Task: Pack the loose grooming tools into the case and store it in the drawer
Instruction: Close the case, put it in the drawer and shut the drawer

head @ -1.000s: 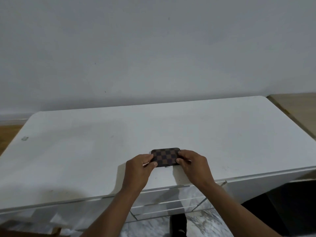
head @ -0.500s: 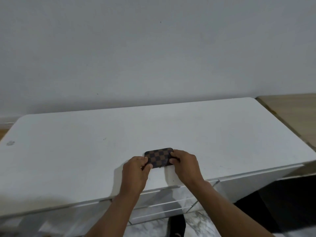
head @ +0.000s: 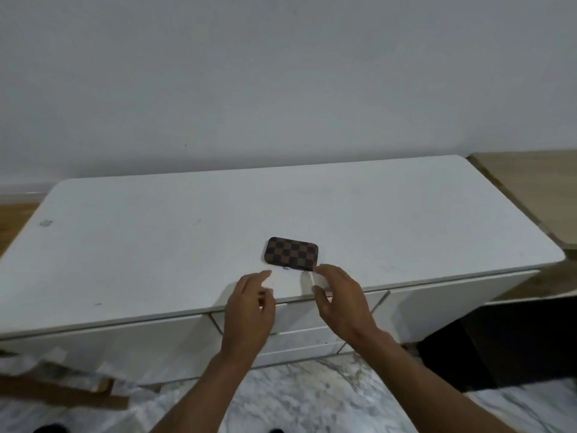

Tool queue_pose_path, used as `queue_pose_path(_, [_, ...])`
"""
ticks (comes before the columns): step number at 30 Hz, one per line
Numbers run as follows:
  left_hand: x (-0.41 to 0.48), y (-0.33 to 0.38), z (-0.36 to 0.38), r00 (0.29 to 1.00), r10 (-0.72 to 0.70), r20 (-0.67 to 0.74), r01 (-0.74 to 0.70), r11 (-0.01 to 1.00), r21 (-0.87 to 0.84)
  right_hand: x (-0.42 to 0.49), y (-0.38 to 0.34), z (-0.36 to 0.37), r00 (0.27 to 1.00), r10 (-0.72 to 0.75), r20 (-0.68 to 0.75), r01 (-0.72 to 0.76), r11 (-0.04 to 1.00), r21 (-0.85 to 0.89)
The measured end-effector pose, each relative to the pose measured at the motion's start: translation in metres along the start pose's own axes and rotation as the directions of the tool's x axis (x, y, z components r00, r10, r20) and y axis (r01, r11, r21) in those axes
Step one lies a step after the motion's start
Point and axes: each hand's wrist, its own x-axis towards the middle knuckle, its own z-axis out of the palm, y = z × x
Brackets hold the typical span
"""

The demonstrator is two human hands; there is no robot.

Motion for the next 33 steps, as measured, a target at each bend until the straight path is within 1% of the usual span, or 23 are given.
queue_pose_path(1, [-0.012, 0.0, 0.0, 0.998, 0.067, 0.011, -0.067, 0.997, 0.027, -0.008, 0.002, 0.001, 0.999, -0.032, -0.026, 0.031, 0.999, -0.021])
queue_pose_path(2, [-0.023, -0.002, 0.0, 0.993, 0.104, 0.049, -0.106, 0.993, 0.057, -0.017, 0.004, 0.004, 0.998, -0.053, -0.038, 0.051, 0.998, -0.046])
queue_pose_path(3, [-0.033, -0.006, 0.001, 0.989, 0.111, 0.098, -0.12, 0.989, 0.09, -0.026, 0.008, 0.007, 0.997, -0.069, -0.036, 0.066, 0.994, -0.084])
queue_pose_path(4, [-0.042, -0.011, 0.003, 0.984, 0.096, 0.149, -0.116, 0.985, 0.131, -0.034, 0.013, 0.01, 0.997, -0.074, -0.013, 0.071, 0.989, -0.133])
queue_pose_path(6, [-0.051, -0.023, 0.007, 0.971, 0.058, 0.234, -0.11, 0.969, 0.219, -0.045, 0.021, 0.016, 0.995, -0.041, 0.088, 0.059, 0.976, -0.209])
queue_pose_path(8, [-0.051, -0.032, 0.011, 0.962, 0.014, 0.272, -0.097, 0.951, 0.295, -0.047, 0.027, 0.021, 0.984, -0.009, 0.179, 0.052, 0.97, -0.239])
queue_pose_path(9, [-0.049, -0.035, 0.012, 0.96, 0.001, 0.282, -0.096, 0.94, 0.326, -0.045, 0.028, 0.023, 0.981, -0.007, 0.195, 0.056, 0.968, -0.246])
queue_pose_path(11, [-0.045, -0.038, 0.012, 0.949, 0.016, 0.315, -0.141, 0.915, 0.378, -0.04, 0.029, 0.028, 0.981, -0.023, 0.191, 0.076, 0.959, -0.272])
queue_pose_path(14, [-0.043, -0.047, 0.012, 0.913, 0.089, 0.399, -0.281, 0.846, 0.454, -0.033, 0.033, 0.04, 0.981, -0.043, 0.192, 0.109, 0.931, -0.349])
queue_pose_path(15, [-0.043, -0.049, 0.012, 0.901, 0.091, 0.424, -0.304, 0.83, 0.468, -0.033, 0.034, 0.043, 0.981, -0.035, 0.191, 0.105, 0.924, -0.367])
queue_pose_path(19, [-0.046, -0.047, 0.017, 0.897, 0.057, 0.439, -0.3, 0.807, 0.509, -0.032, 0.035, 0.051, 0.982, 0.026, 0.185, 0.058, 0.897, -0.437])
queue_pose_path(24, [-0.045, -0.04, 0.02, 0.895, 0.017, 0.446, -0.284, 0.792, 0.54, -0.031, 0.03, 0.052, 0.991, -0.024, 0.13, 0.08, 0.893, -0.443])
queue_pose_path(27, [-0.046, -0.04, 0.015, 0.892, 0.008, 0.452, -0.266, 0.818, 0.51, -0.031, 0.027, 0.045, 0.994, -0.045, 0.1, 0.083, 0.904, -0.419])
queue_pose_path(30, [-0.047, -0.038, 0.013, 0.878, -0.017, 0.479, -0.259, 0.824, 0.505, -0.035, 0.026, 0.04, 0.988, 0.001, 0.154, 0.06, 0.92, -0.388])
queue_pose_path(33, [-0.049, -0.027, 0.01, 0.844, -0.097, 0.527, -0.244, 0.806, 0.54, -0.043, 0.023, 0.036, 0.949, 0.102, 0.3, 0.033, 0.91, -0.412])
